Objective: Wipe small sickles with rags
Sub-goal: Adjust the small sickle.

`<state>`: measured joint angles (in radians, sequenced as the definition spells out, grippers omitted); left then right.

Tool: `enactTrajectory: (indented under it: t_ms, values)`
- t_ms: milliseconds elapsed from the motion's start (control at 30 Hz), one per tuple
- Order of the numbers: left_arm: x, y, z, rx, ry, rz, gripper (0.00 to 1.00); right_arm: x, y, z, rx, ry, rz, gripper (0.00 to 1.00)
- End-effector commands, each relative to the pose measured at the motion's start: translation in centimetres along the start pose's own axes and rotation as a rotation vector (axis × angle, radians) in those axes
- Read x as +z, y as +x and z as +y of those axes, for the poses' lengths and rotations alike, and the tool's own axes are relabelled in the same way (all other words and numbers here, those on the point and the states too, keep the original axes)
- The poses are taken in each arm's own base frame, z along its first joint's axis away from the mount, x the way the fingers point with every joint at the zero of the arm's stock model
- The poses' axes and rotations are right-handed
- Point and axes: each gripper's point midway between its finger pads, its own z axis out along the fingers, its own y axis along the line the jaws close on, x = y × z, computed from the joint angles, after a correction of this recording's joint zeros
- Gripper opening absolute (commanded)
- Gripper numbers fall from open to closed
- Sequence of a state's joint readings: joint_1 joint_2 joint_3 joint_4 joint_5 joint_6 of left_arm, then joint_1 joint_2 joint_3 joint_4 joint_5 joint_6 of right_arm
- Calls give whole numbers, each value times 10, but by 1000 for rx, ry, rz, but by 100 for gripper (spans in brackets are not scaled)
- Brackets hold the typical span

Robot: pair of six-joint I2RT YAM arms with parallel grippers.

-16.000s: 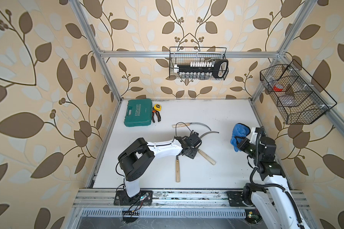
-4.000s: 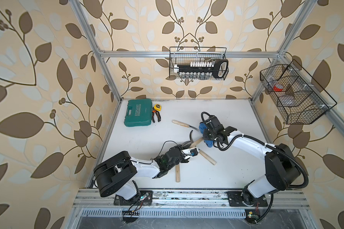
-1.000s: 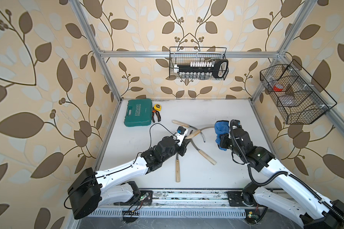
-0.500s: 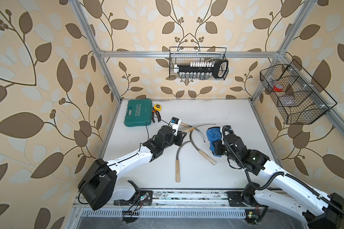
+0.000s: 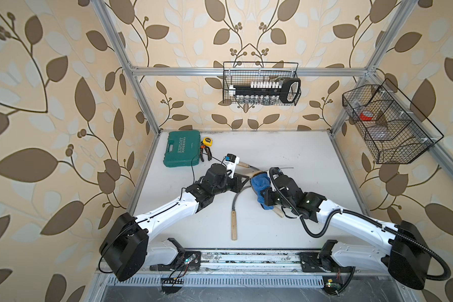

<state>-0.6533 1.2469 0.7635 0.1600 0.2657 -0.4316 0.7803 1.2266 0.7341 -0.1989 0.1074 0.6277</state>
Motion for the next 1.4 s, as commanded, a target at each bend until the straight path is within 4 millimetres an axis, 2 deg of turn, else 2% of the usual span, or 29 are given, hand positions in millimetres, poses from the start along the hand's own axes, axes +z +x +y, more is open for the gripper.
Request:
enactTrajectory:
  t_ms: [0, 133, 300, 433, 600, 933, 1367]
  values:
    - [-13, -13, -24, -23, 99, -30, 2, 6, -22, 21, 2, -71, -46, 0]
    - [-9, 0, -33, -47, 170, 28, 0, 15, -42, 16, 35, -61, -70, 0]
    - [0, 18, -26, -74, 178, 82, 0, 14, -65, 11, 40, -20, -119, 0]
    - [5, 30, -18, -83, 163, 104, 0, 9, -83, 17, 23, -18, -156, 0]
    - [9, 40, -12, -95, 156, 123, 0, 15, -95, 25, 3, -10, -152, 0]
    - [19, 52, -4, -117, 144, 156, 0, 31, -102, 36, -19, -21, -130, 0]
    - [29, 58, -6, -132, 159, 179, 0, 42, -109, 47, -47, -23, -125, 0]
